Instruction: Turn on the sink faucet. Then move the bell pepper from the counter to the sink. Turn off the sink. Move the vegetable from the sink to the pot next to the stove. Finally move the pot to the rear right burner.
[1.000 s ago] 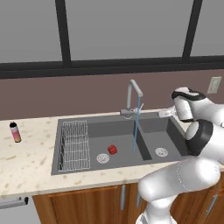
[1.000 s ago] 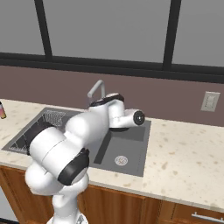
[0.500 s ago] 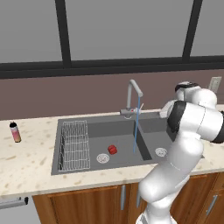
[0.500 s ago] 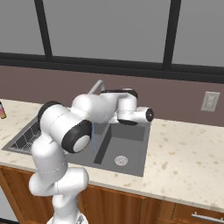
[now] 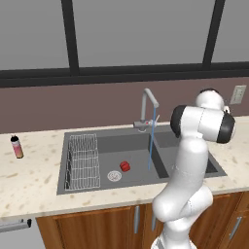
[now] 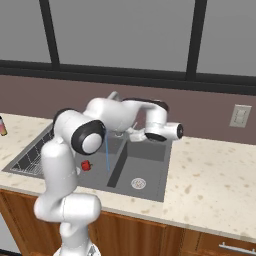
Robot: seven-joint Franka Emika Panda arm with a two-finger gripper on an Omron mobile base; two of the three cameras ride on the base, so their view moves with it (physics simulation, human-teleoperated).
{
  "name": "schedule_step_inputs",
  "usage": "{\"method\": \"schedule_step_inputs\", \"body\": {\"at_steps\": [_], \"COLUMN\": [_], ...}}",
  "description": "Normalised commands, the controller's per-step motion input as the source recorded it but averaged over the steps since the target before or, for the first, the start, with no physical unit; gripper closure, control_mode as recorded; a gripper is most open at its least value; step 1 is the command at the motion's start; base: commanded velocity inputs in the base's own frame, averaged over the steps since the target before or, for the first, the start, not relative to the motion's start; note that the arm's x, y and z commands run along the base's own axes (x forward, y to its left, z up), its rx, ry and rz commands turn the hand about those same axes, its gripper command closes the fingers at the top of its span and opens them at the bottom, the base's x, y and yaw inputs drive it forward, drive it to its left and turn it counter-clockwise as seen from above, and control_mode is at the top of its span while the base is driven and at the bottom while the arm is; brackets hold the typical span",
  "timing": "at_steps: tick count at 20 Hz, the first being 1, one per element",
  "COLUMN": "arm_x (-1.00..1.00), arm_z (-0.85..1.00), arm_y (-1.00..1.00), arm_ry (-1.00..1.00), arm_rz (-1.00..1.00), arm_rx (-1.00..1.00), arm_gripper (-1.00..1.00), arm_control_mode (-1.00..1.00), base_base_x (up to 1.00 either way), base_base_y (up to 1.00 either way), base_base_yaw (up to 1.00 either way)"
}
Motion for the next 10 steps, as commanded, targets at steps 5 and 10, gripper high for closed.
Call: {"method": "schedule_step_inputs", "body": {"at_steps": [5,10], "arm_x": [0.11,0.2], "arm_z": [-0.1,-0.05], "arm_y": [0.32,0.33], "arm_ry": [-0.06,-0.03], "arm_rz": [0.0,0.0], "arm_rx": [0.0,0.0], "arm_gripper": [-1.0,-1.0], "arm_control_mode": [-1.0,-1.0], "base_base_x": [0.0,0.0], "base_base_y": [0.0,0.0], "base_base_yaw": [0.0,0.0]}}
